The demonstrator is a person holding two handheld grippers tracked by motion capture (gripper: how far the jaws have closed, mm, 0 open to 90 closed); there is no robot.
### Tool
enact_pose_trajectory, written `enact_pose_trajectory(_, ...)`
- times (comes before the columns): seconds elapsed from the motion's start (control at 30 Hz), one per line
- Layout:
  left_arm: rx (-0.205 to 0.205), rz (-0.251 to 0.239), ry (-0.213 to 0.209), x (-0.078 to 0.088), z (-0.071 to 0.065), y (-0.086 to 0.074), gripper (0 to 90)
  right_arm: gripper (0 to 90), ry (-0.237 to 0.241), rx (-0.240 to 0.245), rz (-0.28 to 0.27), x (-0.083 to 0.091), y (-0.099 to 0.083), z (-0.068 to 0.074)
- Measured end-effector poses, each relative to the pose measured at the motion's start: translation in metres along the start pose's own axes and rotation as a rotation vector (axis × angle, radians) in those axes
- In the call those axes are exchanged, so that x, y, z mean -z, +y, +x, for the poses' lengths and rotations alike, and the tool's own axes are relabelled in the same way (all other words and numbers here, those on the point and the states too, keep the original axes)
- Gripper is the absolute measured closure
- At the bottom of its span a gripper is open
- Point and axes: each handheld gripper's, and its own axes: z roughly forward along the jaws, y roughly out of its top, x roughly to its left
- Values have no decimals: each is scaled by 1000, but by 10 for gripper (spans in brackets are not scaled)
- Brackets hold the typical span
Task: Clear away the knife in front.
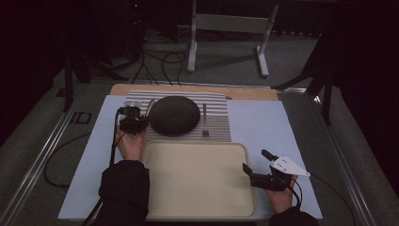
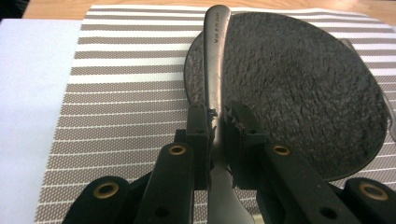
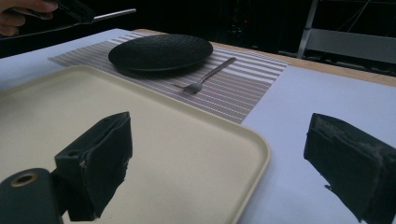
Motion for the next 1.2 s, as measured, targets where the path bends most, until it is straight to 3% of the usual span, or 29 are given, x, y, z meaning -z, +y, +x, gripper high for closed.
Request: enact_pose_trajectory(1.2,22,-24,-52,26,-21,-43,804,78,1,2,2,-1,0,0)
